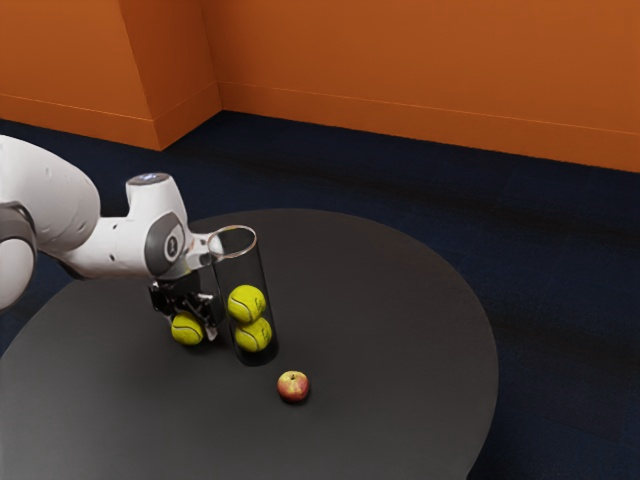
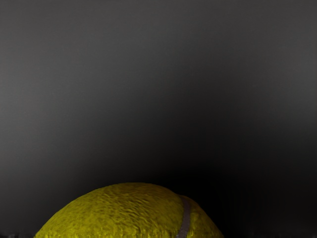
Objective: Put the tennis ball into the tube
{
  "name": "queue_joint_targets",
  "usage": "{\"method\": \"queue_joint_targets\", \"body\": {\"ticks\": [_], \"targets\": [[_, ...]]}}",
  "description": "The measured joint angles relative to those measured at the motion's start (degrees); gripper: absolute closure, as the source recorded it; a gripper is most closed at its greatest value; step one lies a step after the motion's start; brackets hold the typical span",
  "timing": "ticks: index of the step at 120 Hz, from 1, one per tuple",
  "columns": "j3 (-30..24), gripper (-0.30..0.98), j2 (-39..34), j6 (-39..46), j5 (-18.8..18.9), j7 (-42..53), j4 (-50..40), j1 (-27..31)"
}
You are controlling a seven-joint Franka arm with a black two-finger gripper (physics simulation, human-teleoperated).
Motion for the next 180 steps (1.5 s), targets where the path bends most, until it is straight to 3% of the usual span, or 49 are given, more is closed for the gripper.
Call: {"method": "queue_joint_targets", "body": {"ticks": [100, 120, 142, 158, 180], "targets": [[0.10, 0.07, 0.45, -1.79, -0.30, 1.32, 0.53, 0.99], [0.09, 0.24, 0.49, -1.75, -0.72, 1.44, 0.51, 0.94], [0.54, 0.29, -0.70, -1.82, -0.61, 1.38, 0.50, 0.90], [1.45, 0.31, -3.43, -2.40, 0.01, 1.27, 0.39, 0.98], [4.38, 0.32, -6.99, -7.12, 4.10, 0.69, 4.59, 1.64]]}}
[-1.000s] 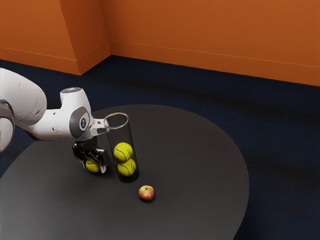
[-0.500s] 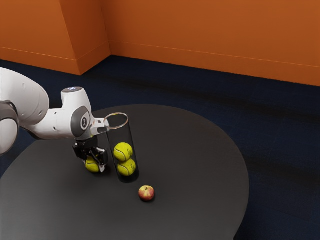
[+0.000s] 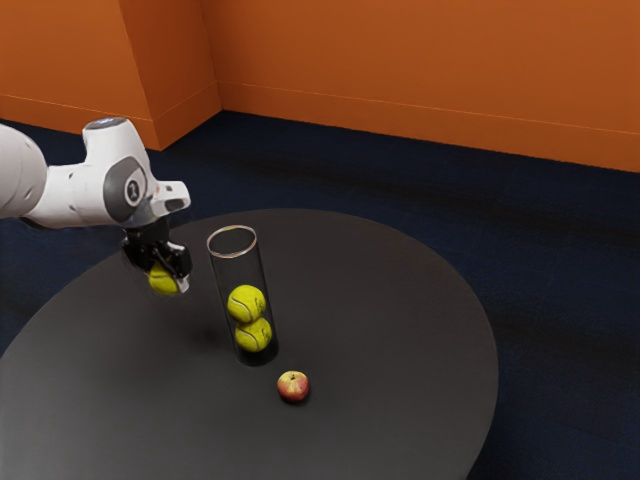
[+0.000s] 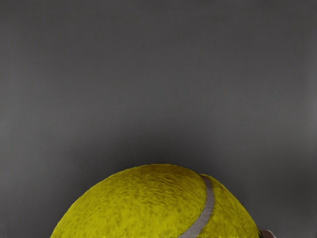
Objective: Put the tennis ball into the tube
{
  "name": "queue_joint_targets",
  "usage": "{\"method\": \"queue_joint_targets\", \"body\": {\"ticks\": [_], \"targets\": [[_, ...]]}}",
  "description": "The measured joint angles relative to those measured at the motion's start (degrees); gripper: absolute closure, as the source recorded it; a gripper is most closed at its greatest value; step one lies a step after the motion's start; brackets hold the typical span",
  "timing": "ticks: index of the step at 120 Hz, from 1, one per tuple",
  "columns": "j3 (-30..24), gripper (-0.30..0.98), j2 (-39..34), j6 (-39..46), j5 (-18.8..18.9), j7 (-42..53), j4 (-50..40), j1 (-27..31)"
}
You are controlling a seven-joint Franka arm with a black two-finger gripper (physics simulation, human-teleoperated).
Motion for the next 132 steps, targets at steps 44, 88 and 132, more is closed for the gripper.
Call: {"method": "queue_joint_targets", "body": {"ticks": [44, 88, 132], "targets": [[0.01, 0.32, -1.97, -16.48, 6.77, -1.47, 17.97, -0.34], [-9.71, 0.32, -3.32, -24.23, 9.81, -4.91, 23.27, -2.67], [-11.29, 0.33, -4.27, -25.84, 10.30, -8.28, 24.72, -3.95]]}}
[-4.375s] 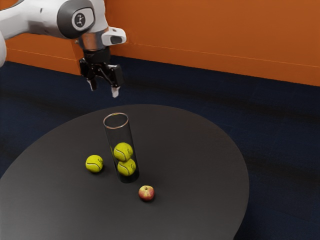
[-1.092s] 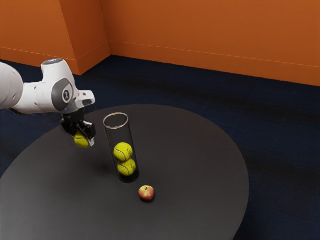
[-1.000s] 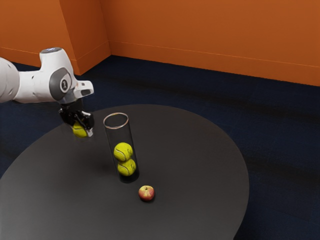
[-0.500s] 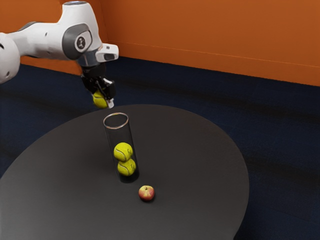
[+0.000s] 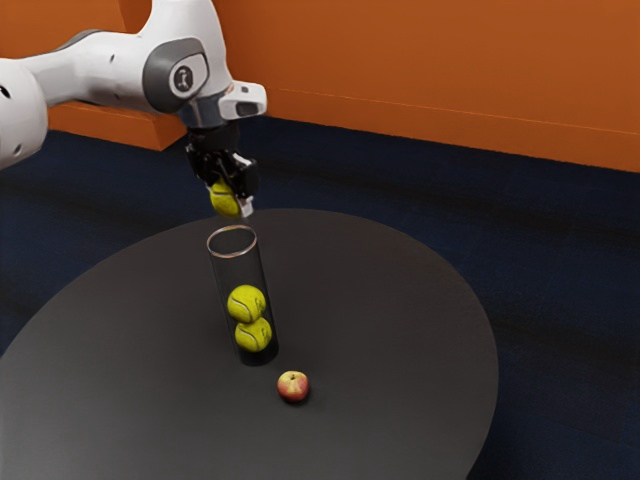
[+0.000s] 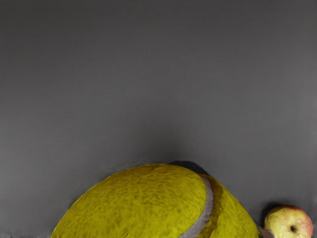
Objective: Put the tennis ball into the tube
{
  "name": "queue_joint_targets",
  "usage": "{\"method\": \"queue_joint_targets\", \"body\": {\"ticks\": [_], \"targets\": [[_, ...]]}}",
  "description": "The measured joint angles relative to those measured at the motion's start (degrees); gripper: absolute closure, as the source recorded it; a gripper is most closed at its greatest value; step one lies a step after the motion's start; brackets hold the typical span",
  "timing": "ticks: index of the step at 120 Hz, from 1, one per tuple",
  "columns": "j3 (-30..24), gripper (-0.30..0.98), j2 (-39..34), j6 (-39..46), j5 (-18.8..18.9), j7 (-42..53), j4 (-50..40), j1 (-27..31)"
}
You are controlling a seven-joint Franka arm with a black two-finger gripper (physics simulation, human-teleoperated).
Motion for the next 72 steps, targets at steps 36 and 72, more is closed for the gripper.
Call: {"method": "queue_joint_targets", "body": {"ticks": [36, 72], "targets": [[-0.02, 0.32, -3.58, -1.95, 0.31, -2.41, -4.71, -1.92], [-0.11, 0.32, -3.42, -2.35, 0.33, -4.24, -5.36, -3.30]]}}
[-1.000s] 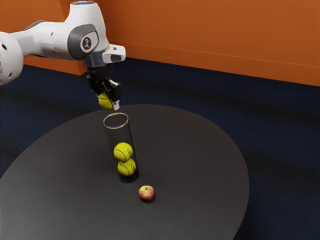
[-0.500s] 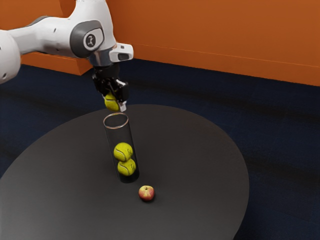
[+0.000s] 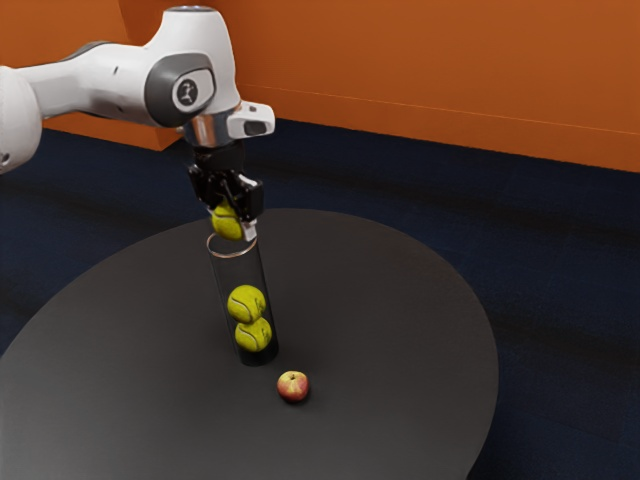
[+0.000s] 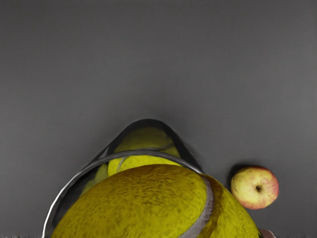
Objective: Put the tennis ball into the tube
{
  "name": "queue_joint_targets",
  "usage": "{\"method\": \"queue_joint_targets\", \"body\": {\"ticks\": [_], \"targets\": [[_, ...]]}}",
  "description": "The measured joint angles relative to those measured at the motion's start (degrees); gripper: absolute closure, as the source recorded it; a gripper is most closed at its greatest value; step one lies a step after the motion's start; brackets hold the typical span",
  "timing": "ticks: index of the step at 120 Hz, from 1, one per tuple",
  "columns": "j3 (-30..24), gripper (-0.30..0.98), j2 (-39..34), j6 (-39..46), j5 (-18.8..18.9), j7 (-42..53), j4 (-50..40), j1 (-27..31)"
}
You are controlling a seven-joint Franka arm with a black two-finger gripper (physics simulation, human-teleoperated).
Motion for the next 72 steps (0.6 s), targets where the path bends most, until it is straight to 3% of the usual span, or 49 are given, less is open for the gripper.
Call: {"method": "queue_joint_targets", "body": {"ticks": [26, 64, 72], "targets": [[0.50, 0.32, -0.04, -0.07, 0.00, -0.96, -0.23, 0.53], [0.73, 0.10, -0.33, -0.69, -0.29, -1.70, 0.05, 0.34], [1.48, 0.08, -0.97, -3.32, -0.30, -1.71, 4.11, 0.65]]}}
